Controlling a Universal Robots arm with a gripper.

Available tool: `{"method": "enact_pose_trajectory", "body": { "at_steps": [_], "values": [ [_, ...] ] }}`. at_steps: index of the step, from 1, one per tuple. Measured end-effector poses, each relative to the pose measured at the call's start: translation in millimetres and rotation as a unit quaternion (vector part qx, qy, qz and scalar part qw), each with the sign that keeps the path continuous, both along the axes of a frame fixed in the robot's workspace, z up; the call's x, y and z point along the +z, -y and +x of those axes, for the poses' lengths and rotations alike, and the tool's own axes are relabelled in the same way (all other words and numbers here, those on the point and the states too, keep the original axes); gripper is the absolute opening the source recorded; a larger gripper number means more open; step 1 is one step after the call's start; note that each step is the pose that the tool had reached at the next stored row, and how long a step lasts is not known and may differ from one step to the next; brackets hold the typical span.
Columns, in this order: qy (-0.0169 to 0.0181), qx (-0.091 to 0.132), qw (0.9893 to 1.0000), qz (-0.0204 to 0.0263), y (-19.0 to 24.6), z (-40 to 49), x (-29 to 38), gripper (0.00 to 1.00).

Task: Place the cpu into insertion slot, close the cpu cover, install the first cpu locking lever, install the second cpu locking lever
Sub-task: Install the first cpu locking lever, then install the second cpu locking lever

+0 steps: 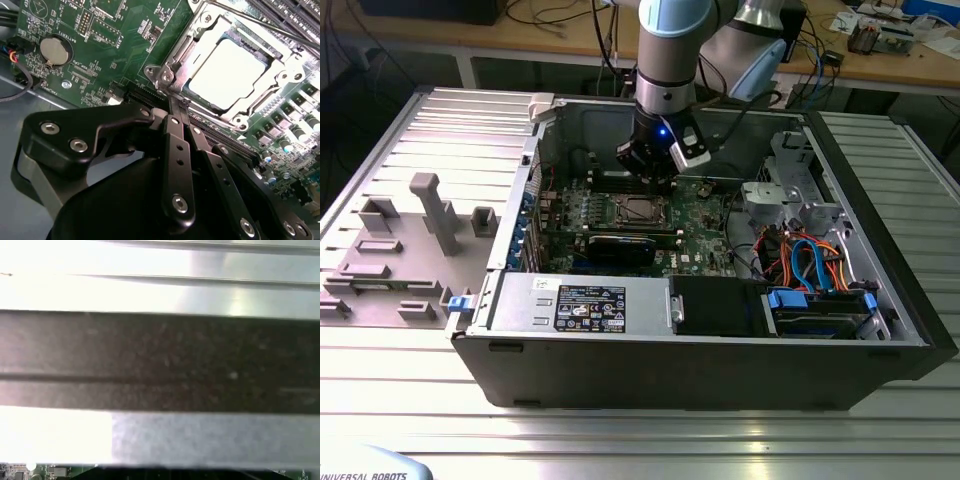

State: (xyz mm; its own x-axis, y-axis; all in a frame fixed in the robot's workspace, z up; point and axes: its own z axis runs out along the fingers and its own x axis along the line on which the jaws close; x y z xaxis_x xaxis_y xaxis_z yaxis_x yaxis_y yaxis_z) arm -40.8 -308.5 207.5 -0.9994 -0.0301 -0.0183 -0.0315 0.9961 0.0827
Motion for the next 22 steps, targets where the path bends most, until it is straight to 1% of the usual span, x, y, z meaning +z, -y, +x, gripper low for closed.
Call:
{"method": "enact_pose_trajectory", "body": {
  "at_steps": [1, 2, 6, 16, 17, 22],
  "values": [
    [0.0000, 0.000, 1.0000, -0.0001, 0.3, 0.0, 0.1, 0.11],
    [0.0000, 0.000, 1.0000, -0.0001, 2.3, 0.0, 0.0, 0.11],
    [0.0000, 0.000, 1.0000, -0.0001, 4.3, 0.0, 0.0, 0.11],
    [0.0000, 0.000, 1.0000, -0.0001, 5.3, 0.0, 0.1, 0.11],
    [-0.0001, 0.000, 1.0000, -0.0002, 5.4, -0.1, 0.5, 0.11],
    [-0.0001, 0.000, 1.0000, -0.0001, 5.4, 0.0, 7.5, 0.11]
  ]
}}
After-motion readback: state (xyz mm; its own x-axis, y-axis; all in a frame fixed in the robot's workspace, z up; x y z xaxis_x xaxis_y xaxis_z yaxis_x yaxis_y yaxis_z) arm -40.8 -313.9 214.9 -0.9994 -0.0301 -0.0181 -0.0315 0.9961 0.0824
